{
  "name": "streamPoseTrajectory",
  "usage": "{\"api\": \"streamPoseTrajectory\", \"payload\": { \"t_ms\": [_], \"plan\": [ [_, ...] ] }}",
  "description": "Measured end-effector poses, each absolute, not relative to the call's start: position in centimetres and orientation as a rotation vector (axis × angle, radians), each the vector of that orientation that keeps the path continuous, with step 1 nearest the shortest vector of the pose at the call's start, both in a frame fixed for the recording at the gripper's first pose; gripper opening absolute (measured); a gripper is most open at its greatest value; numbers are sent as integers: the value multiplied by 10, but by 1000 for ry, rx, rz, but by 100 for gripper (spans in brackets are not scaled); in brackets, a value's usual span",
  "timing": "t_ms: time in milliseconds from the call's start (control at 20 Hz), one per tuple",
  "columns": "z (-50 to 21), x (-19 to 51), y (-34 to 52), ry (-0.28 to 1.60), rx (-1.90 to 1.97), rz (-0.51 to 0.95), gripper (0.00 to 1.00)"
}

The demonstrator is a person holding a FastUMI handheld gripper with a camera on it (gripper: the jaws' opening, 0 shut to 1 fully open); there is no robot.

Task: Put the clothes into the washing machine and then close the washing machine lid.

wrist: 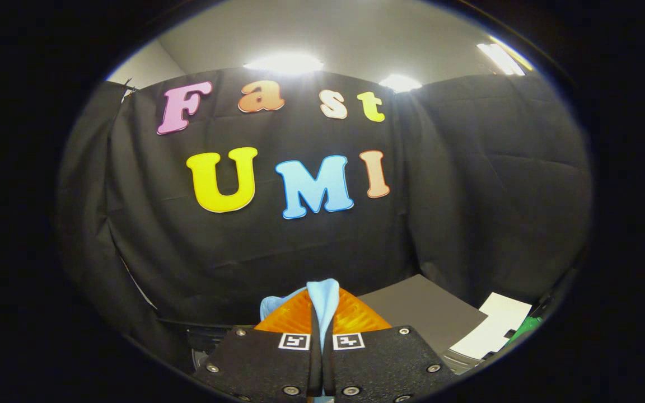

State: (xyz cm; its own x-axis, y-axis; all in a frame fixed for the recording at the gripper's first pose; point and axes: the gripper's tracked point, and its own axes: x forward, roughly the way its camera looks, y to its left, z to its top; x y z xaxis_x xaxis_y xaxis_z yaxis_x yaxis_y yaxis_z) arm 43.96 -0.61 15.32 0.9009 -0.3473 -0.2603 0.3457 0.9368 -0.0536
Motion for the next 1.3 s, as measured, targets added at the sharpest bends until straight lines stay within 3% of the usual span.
{"api": "streamPoseTrajectory", "payload": {
  "t_ms": [700, 1300],
  "plan": [
    [73, 442, 209, 375, -28, -145, 1],
    [-112, 464, 243, 599, -69, -68, 1]
  ]
}}
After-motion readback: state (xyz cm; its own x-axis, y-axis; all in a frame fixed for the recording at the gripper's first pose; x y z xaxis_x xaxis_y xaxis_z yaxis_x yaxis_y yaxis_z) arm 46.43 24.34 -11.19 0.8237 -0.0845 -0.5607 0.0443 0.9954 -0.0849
